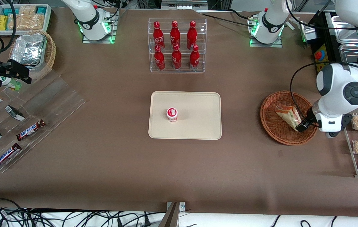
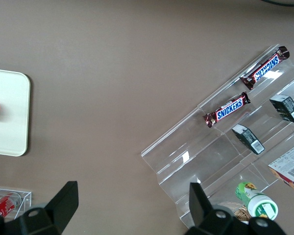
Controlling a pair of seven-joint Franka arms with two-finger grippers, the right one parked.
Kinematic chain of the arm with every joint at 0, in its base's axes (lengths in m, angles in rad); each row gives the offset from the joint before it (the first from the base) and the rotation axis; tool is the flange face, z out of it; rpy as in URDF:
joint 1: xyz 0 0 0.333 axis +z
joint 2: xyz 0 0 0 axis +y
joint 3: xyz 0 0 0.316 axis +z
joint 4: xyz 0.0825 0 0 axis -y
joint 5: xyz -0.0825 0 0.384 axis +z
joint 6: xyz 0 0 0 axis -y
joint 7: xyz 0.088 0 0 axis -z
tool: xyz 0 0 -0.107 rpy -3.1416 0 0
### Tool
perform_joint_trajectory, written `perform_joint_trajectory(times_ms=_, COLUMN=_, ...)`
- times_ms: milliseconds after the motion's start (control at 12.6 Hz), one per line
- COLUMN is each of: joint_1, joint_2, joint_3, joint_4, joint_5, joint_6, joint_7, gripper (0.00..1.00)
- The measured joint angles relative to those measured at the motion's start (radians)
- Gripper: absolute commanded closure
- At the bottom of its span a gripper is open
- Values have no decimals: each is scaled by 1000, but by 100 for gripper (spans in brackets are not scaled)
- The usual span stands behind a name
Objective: Place sandwich from basket to tray
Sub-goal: 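Descend the left gripper around the sandwich and close on it, then lift the sandwich out of the basket with the left gripper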
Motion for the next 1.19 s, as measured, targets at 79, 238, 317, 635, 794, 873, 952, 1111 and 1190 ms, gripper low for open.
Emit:
perform_joint_trajectory(times_ms=79, joint_1=0, joint_2=0, joint_3=0, joint_4=-27, joint_5=2, joint_6=32, joint_7=-21, gripper=0)
perform_joint_trajectory(times_ms=238, joint_1=0, joint_2=-4, joint_3=0, joint_4=-73, joint_5=5, joint_6=78, joint_7=-58, gripper=0)
perform_joint_trajectory(times_ms=317, joint_1=0, joint_2=-6, joint_3=-1, joint_4=-88, joint_5=5, joint_6=86, joint_7=-72, gripper=0)
perform_joint_trajectory(times_ms=635, joint_1=-17, joint_2=-17, joint_3=-17, joint_4=-125, joint_5=19, joint_6=91, joint_7=-148, gripper=0)
perform_joint_trajectory(times_ms=794, joint_1=-26, joint_2=-23, joint_3=-24, joint_4=-143, joint_5=55, joint_6=91, joint_7=-183, gripper=26)
perform_joint_trajectory(times_ms=873, joint_1=-28, joint_2=-26, joint_3=-27, joint_4=-148, joint_5=66, joint_6=91, joint_7=-191, gripper=50)
perform_joint_trajectory(times_ms=952, joint_1=-28, joint_2=-29, joint_3=-27, joint_4=-151, joint_5=76, joint_6=91, joint_7=-193, gripper=69)
perform_joint_trajectory(times_ms=1111, joint_1=-28, joint_2=-32, joint_3=-27, joint_4=-154, joint_5=97, joint_6=90, joint_7=-193, gripper=75)
perform_joint_trajectory(times_ms=1190, joint_1=-28, joint_2=-33, joint_3=-27, joint_4=-154, joint_5=102, joint_6=84, joint_7=-193, gripper=80)
